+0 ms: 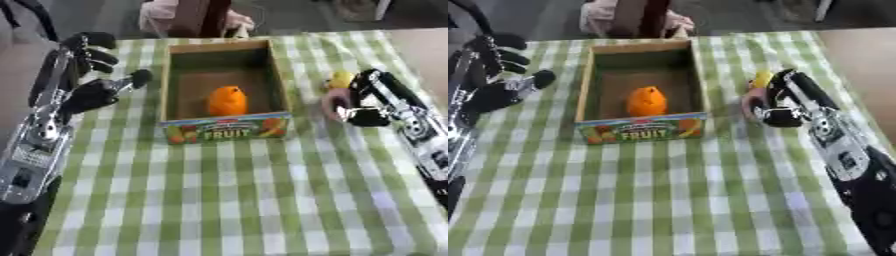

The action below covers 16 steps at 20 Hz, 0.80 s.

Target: Pick up objects on the table and place them in the box.

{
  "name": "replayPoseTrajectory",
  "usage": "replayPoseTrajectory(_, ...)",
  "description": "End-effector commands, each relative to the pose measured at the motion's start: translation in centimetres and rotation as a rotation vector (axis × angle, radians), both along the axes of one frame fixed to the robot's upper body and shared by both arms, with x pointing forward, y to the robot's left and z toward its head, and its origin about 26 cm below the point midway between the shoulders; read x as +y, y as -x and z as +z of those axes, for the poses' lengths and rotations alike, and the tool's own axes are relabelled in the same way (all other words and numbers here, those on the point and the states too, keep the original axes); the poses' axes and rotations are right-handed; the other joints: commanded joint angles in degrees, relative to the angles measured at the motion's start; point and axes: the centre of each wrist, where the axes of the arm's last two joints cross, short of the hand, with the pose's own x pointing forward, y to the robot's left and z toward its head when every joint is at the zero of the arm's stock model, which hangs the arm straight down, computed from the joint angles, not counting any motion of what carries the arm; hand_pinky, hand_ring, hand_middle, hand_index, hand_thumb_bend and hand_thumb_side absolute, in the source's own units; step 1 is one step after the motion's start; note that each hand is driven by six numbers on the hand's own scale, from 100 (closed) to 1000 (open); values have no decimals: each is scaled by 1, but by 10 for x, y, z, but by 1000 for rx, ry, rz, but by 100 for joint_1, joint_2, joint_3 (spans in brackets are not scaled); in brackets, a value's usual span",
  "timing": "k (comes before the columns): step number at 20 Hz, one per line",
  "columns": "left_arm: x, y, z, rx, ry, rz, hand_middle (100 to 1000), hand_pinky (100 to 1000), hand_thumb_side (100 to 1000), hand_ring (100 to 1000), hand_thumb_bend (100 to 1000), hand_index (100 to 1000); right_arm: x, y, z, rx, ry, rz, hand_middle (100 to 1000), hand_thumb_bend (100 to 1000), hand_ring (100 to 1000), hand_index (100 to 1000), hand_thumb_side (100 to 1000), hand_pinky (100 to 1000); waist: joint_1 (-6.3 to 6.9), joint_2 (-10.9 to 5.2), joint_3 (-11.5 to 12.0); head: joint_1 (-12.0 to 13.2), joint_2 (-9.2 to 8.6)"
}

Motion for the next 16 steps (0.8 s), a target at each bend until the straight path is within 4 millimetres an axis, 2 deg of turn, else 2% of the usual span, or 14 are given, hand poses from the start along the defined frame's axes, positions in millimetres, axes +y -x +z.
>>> replayPoseTrajectory(1,4,1,10,-30,-11,0,651,628,339,621,860,724,3,1,45,-120,-21,28,499,196,596,263,100,619,-20,-104,-4,-5,-24)
replayPoseTrajectory(4,2,0,10,-29,-9,-4,651,628,338,622,859,724,19,-1,69,-170,-17,72,501,200,597,271,100,621,-24,-119,4,-37,-17)
replayPoseTrajectory(7,-1,0,10,-30,-6,-17,652,629,338,622,859,724,36,-9,80,-187,9,104,503,202,598,274,100,623,-12,-124,42,-62,-34)
replayPoseTrajectory(11,-6,-1,12,-37,2,-34,652,629,337,622,860,724,54,-23,78,-172,54,122,505,205,599,277,100,625,4,-111,123,-103,-57)
replayPoseTrajectory(16,-11,-1,15,-44,8,-53,652,629,337,622,859,724,68,-39,63,-140,85,114,508,207,600,287,100,627,20,-63,238,-161,-104)
